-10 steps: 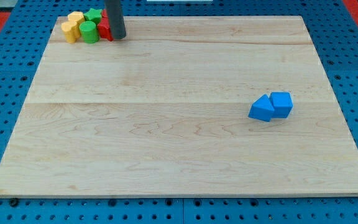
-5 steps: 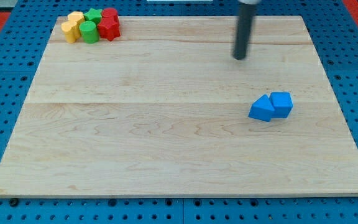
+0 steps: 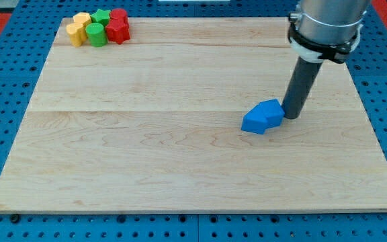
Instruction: Slide the blue cube along with the blue triangle towards left
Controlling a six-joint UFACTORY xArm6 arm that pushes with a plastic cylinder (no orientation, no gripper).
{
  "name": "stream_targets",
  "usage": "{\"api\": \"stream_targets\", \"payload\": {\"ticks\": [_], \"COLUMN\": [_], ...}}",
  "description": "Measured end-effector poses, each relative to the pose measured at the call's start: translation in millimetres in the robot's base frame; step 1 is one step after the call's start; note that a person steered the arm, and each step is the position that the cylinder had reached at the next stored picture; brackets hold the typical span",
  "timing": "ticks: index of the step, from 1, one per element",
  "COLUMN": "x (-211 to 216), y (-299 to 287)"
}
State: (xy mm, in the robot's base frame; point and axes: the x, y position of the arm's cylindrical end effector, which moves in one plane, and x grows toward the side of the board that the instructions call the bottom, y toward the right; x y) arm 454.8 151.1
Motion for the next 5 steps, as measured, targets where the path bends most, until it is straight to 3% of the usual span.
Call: {"api": "stream_targets", "payload": {"ticks": [3, 5], "x": [33, 3], "y": [-80, -183]}}
